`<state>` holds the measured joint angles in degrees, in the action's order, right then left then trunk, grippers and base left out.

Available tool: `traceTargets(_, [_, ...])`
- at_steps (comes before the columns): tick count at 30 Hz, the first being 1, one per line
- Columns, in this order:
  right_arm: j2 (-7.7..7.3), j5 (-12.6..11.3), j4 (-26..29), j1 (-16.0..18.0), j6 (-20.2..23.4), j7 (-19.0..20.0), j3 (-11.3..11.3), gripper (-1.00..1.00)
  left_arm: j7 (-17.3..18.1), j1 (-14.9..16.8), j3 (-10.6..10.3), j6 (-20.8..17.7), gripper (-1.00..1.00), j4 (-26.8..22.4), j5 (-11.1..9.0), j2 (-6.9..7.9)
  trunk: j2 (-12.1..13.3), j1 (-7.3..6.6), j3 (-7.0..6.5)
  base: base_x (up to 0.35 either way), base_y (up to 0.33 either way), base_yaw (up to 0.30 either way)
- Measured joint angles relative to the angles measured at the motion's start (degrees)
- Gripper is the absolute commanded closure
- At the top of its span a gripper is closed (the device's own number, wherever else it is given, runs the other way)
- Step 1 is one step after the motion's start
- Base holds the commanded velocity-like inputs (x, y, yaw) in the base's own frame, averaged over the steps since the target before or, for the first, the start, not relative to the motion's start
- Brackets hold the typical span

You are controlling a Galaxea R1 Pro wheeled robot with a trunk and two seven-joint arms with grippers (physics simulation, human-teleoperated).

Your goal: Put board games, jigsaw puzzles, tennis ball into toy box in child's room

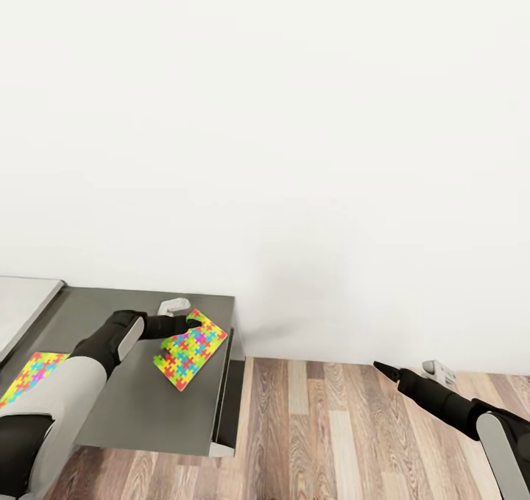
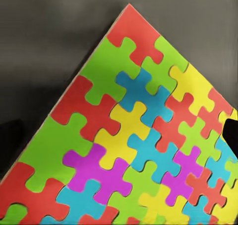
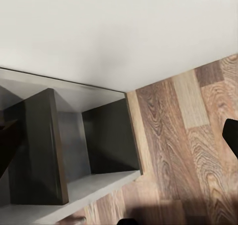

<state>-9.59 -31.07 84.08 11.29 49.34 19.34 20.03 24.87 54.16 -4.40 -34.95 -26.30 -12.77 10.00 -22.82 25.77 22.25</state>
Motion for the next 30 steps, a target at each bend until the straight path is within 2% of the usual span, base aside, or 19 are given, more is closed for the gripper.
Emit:
traceTargets(8, [0.0,-0.01,0.0,0.0,-0.01,-0.02,0.0,-1.0,0.05,0.02,-0.1,0.01,-1.0,0.0,0.0,0.42,0.0,-0.02,0.0,-0.024,-0.001,0.0])
traceTargets(22, [0.0,-0.01,0.1,-0.02,-0.04,-0.02,0.06,-1.0,0.06,0.02,-0.1,-0.06,-1.0,0.0,0.0,0.05,0.01,-0.01,0.0,-0.086,-0.113,0.0])
traceTargets(30, [-0.01,-0.09,0.09,0.0,-0.05,-0.01,0.09,-1.0,0.06,0.01,-0.01,-0.09,-1.0,0.0,-0.07,0.11,0.0,-0.02,0.0,-0.02,-0.026,0.0])
